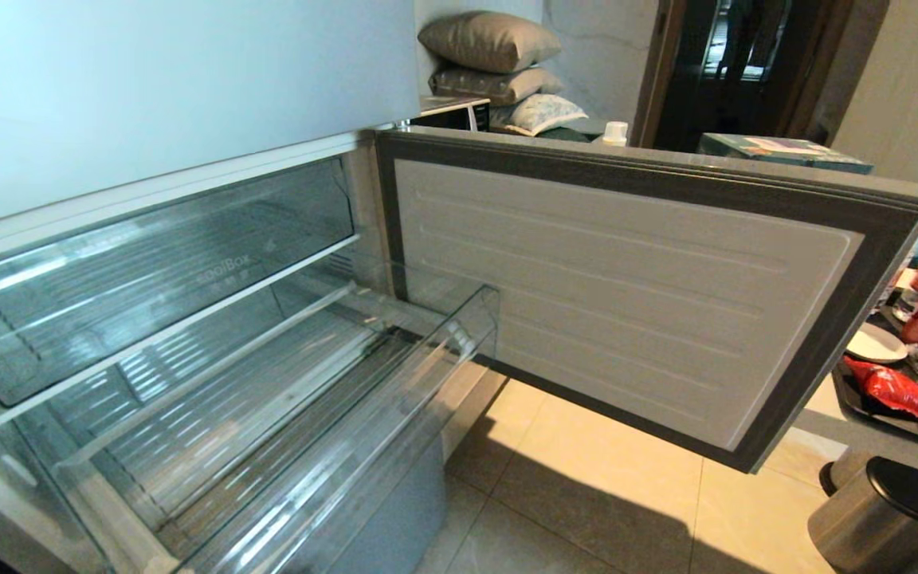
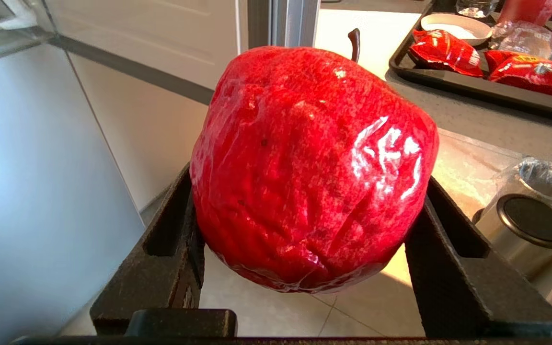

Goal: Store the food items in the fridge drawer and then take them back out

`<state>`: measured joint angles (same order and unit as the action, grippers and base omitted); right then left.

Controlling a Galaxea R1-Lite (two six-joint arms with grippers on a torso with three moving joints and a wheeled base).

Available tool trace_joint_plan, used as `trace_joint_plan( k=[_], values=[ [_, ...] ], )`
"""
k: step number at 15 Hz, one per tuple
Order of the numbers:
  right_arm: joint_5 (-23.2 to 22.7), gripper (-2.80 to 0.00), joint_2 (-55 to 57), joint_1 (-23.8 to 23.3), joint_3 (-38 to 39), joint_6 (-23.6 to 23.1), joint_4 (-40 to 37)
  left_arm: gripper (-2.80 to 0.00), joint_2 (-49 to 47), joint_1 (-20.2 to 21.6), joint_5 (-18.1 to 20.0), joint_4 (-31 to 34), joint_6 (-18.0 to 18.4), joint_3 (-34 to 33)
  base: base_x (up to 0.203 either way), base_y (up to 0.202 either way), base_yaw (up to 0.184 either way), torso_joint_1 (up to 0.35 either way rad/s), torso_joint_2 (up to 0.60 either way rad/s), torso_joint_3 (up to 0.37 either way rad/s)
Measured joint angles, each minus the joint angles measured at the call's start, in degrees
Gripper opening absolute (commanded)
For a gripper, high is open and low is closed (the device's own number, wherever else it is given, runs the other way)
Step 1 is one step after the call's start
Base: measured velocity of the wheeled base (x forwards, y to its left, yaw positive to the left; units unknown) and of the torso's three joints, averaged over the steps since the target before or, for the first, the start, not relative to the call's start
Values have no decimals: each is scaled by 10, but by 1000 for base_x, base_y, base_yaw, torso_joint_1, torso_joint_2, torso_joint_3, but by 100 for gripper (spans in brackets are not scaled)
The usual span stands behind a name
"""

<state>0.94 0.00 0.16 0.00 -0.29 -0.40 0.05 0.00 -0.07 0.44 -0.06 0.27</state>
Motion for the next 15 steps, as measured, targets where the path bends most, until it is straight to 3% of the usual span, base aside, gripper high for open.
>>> trace_joint_plan(
  k=[15],
  values=[
    [5, -280, 0, 0, 0, 25, 1, -280, 0, 0, 0, 0, 0, 0, 0, 0, 0, 0, 0, 0]
  ],
)
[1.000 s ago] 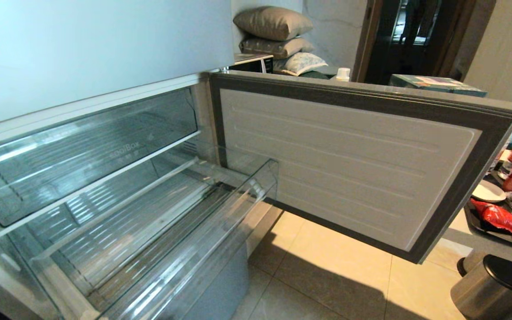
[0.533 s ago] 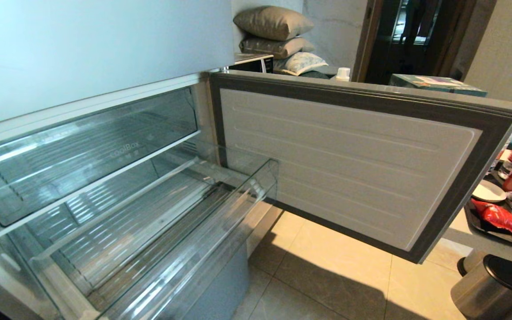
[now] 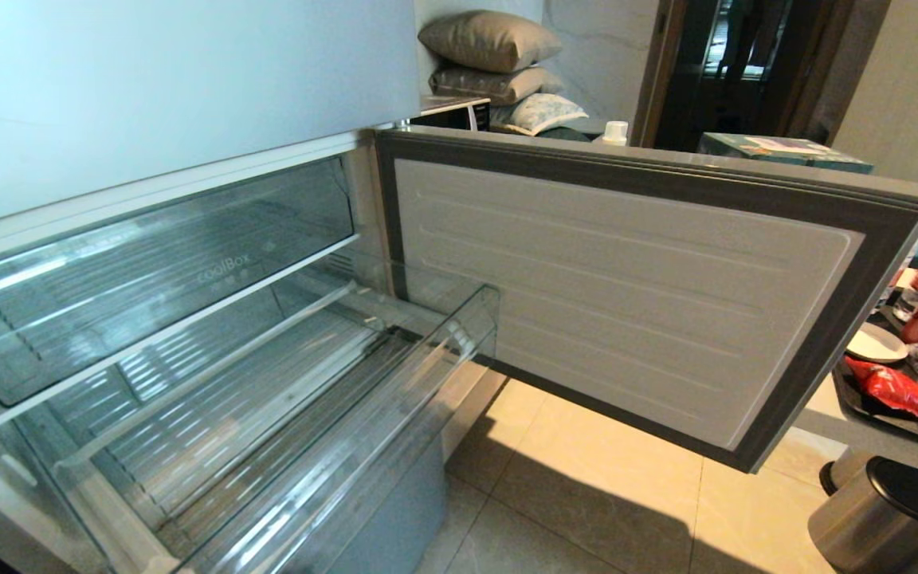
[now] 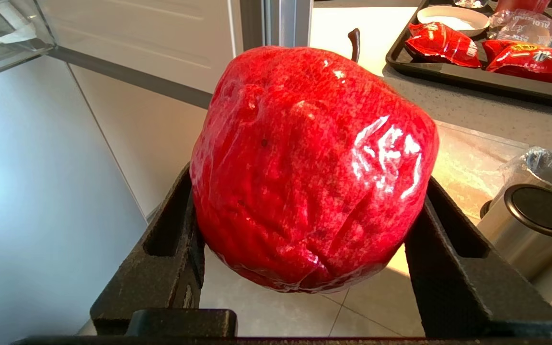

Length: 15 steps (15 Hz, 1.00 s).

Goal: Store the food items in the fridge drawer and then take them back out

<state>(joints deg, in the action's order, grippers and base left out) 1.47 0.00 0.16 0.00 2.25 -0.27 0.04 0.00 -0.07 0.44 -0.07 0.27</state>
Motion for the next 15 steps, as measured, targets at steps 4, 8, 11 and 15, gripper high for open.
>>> trace_joint_plan(
  k=[4, 8, 11, 15],
  values=[
    [1, -280, 0, 0, 0, 1, 0, -280, 0, 0, 0, 0, 0, 0, 0, 0, 0, 0, 0, 0],
    [2, -280, 0, 0, 0, 2, 0, -280, 0, 0, 0, 0, 0, 0, 0, 0, 0, 0, 0, 0],
    [2, -280, 0, 0, 0, 2, 0, -280, 0, 0, 0, 0, 0, 0, 0, 0, 0, 0, 0, 0],
    [2, -280, 0, 0, 0, 1, 0, -280, 0, 0, 0, 0, 0, 0, 0, 0, 0, 0, 0, 0]
  ],
)
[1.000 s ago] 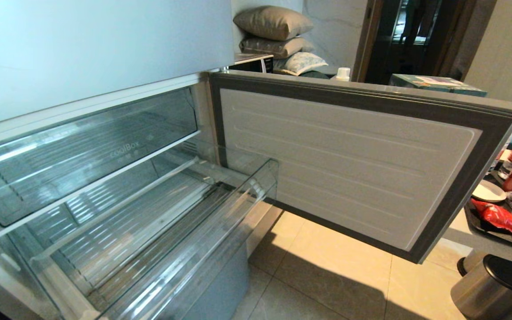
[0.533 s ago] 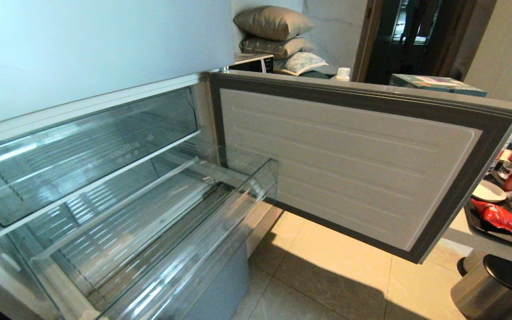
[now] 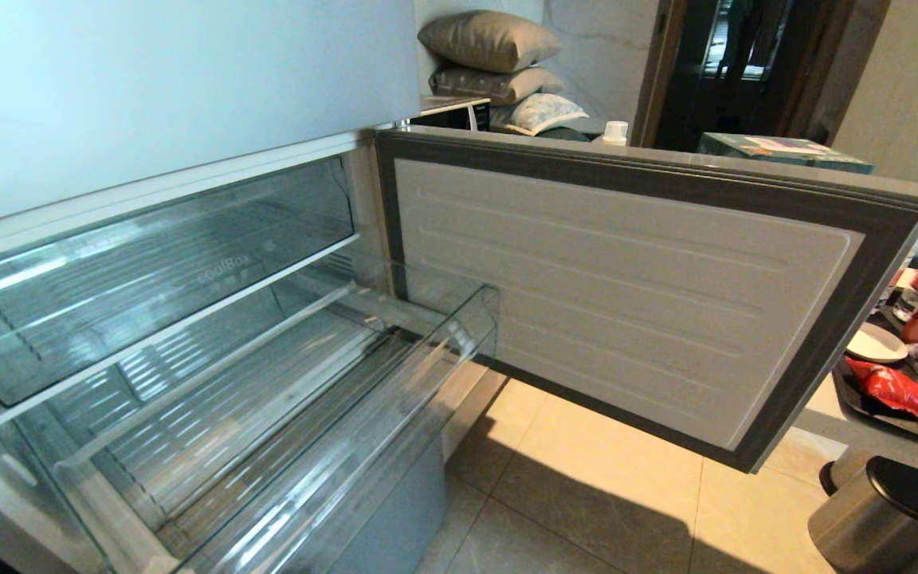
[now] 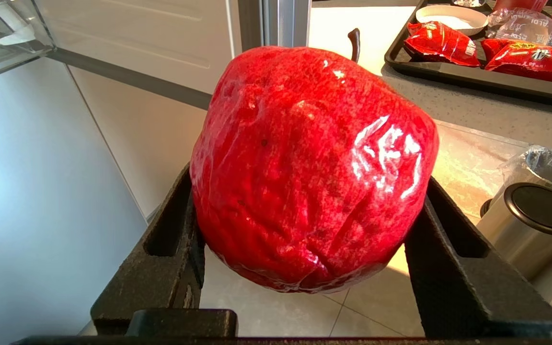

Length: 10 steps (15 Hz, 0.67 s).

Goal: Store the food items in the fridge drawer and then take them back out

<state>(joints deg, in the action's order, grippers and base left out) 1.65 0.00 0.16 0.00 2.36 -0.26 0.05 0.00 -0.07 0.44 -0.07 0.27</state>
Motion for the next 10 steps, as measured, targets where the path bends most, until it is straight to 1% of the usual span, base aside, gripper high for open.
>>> trace_joint_plan(
  k=[10],
  values=[
    [-3, -280, 0, 0, 0, -14, 0, -280, 0, 0, 0, 0, 0, 0, 0, 0, 0, 0, 0, 0]
  ],
)
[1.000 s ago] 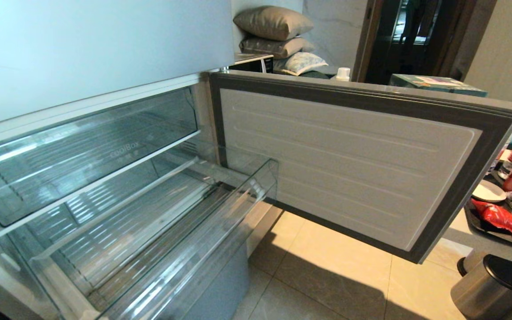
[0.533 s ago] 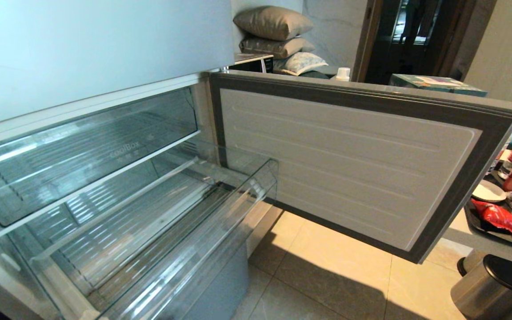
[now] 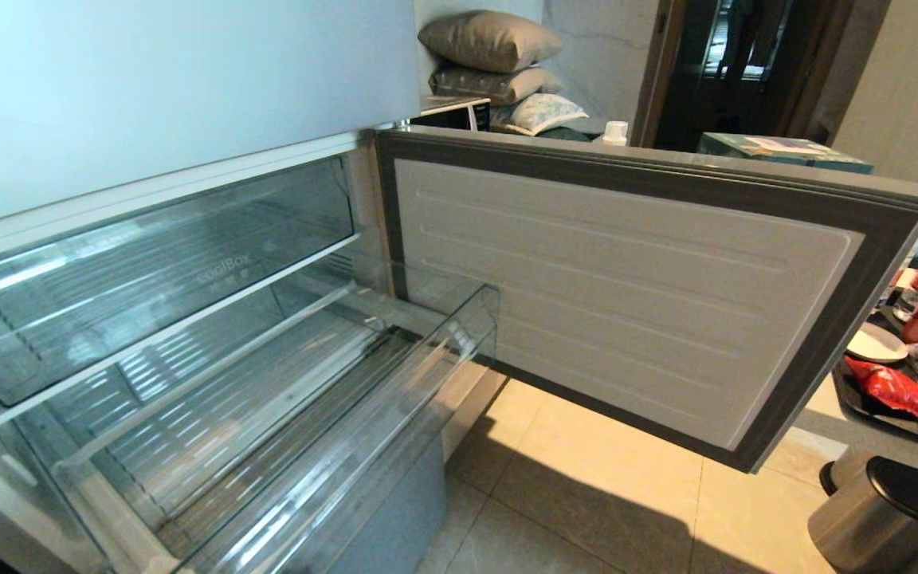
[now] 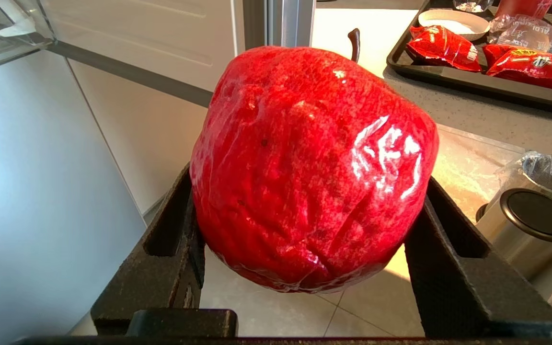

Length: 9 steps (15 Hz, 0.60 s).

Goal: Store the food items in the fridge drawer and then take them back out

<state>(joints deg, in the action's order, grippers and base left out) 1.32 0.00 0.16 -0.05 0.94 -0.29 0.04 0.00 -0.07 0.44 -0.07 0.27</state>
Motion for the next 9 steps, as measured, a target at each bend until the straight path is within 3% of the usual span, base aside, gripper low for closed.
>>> trace_joint_plan(
  k=[9],
  values=[
    [4, -280, 54, -4, -13, 36, -2, -280, 0, 0, 0, 0, 0, 0, 0, 0, 0, 0, 0, 0]
  ],
)
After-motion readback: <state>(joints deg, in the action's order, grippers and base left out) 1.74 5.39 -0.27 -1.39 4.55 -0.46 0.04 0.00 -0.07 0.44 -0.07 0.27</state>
